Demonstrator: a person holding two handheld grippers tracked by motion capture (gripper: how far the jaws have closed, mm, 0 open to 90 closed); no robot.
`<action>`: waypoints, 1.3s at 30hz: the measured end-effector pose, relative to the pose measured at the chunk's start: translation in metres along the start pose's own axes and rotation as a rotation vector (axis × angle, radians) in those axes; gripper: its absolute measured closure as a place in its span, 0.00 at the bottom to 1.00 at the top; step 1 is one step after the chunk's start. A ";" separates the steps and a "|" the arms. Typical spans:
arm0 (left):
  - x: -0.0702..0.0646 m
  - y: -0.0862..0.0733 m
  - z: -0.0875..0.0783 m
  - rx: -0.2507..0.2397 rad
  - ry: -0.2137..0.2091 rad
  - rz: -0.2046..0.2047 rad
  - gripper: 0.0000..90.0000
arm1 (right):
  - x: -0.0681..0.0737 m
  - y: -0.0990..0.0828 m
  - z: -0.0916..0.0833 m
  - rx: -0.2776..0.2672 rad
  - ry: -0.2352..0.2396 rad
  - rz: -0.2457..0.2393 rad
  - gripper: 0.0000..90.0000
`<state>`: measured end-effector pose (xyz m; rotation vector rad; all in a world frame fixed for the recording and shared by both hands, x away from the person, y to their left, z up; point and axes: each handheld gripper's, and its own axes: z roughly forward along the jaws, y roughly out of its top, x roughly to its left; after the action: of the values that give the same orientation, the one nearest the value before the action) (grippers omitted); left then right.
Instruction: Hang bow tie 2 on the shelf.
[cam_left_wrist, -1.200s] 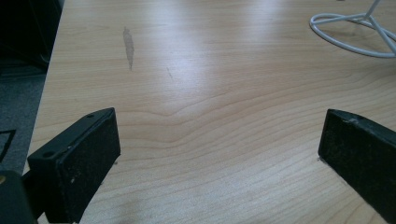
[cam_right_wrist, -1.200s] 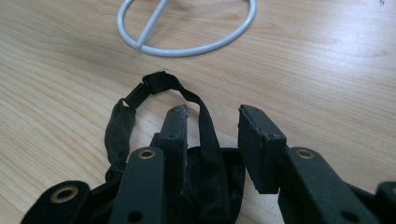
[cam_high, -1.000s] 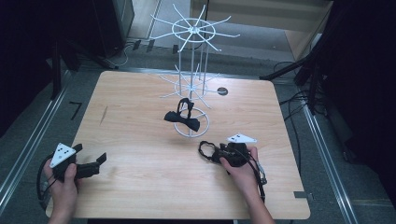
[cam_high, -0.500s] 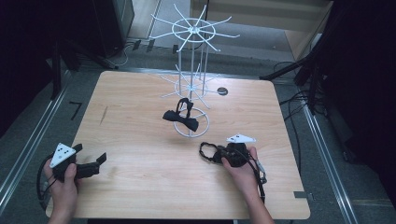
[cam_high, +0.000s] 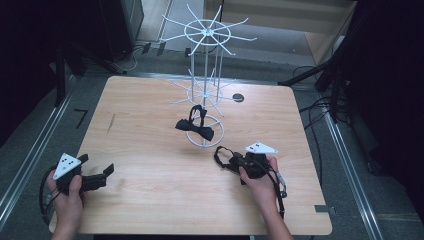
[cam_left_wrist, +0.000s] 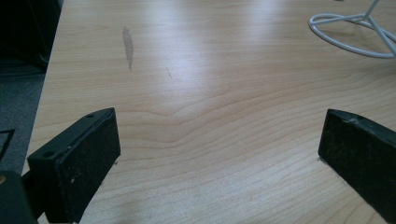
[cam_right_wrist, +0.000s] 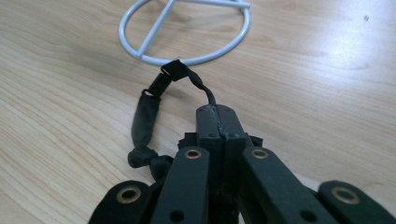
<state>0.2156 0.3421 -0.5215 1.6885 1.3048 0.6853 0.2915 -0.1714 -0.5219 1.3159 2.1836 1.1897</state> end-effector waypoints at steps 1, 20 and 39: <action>0.000 0.000 0.000 0.000 0.000 0.000 0.00 | 0.000 0.001 -0.001 -0.010 0.001 0.001 1.00; 0.000 0.000 0.000 0.001 -0.001 0.001 0.00 | 0.005 0.011 -0.029 -0.217 -0.086 -0.042 1.00; 0.000 0.000 0.001 0.006 0.000 0.005 0.00 | 0.008 0.021 -0.053 -0.334 -0.114 -0.056 1.00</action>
<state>0.2162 0.3419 -0.5215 1.6972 1.3042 0.6857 0.2658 -0.1859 -0.4720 1.1442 1.8323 1.3510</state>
